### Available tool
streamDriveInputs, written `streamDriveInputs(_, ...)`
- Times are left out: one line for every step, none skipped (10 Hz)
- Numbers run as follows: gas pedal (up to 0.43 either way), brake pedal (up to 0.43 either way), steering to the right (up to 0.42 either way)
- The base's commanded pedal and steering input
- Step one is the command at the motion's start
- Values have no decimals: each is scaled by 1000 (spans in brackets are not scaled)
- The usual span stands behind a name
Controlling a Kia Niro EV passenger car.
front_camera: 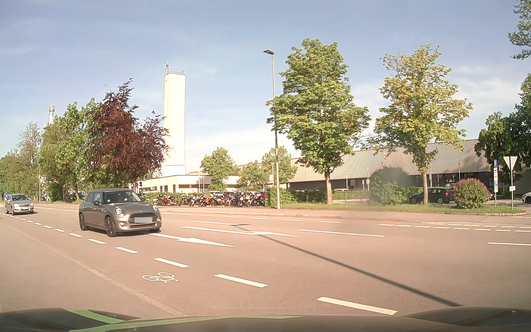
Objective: Follow the waypoints while adhering to traffic rules and regulations
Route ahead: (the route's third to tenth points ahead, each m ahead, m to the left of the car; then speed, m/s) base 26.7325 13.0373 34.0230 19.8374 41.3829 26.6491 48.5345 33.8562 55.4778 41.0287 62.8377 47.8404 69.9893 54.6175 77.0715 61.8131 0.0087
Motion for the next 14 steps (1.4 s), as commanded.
streamDriveInputs(0, 317, 349)
streamDriveInputs(0, 317, 349)
streamDriveInputs(0, 317, 349)
streamDriveInputs(0, 317, 349)
streamDriveInputs(0, 317, 349)
streamDriveInputs(0, 317, 349)
streamDriveInputs(0, 317, 349)
streamDriveInputs(0, 317, 349)
streamDriveInputs(0, 317, 349)
streamDriveInputs(0, 323, 349)
streamDriveInputs(0, 323, 349)
streamDriveInputs(0, 323, 349)
streamDriveInputs(0, 323, 349)
streamDriveInputs(0, 323, 349)
